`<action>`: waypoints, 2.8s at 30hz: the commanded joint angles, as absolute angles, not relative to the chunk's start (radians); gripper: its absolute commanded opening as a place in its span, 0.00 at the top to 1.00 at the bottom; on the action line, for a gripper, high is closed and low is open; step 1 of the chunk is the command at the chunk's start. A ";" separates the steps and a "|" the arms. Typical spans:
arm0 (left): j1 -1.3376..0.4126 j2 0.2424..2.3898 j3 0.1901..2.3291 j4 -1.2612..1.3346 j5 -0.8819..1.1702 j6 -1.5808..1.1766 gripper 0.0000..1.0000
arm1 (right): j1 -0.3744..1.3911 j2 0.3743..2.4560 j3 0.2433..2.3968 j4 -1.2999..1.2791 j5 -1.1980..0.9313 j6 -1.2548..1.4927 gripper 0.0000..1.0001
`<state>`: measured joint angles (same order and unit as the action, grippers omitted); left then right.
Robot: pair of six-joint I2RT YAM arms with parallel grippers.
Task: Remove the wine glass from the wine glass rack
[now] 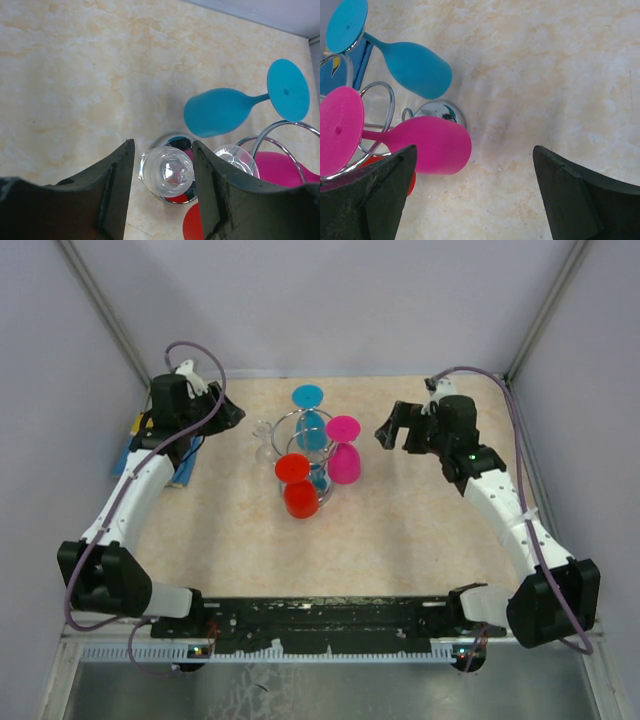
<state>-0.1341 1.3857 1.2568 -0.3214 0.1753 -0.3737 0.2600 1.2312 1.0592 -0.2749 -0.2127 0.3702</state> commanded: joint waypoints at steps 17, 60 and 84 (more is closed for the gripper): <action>-0.134 1.289 1.144 -0.186 0.400 -0.538 0.59 | 0.266 1.181 1.022 -0.244 -0.168 0.359 0.01; -0.120 1.324 1.075 -0.077 0.515 -0.602 1.00 | 0.267 1.200 0.980 -0.215 -0.153 0.356 0.01; 0.025 1.257 1.116 -0.161 0.516 -0.549 1.00 | 0.267 1.211 0.975 -0.213 -0.148 0.339 0.01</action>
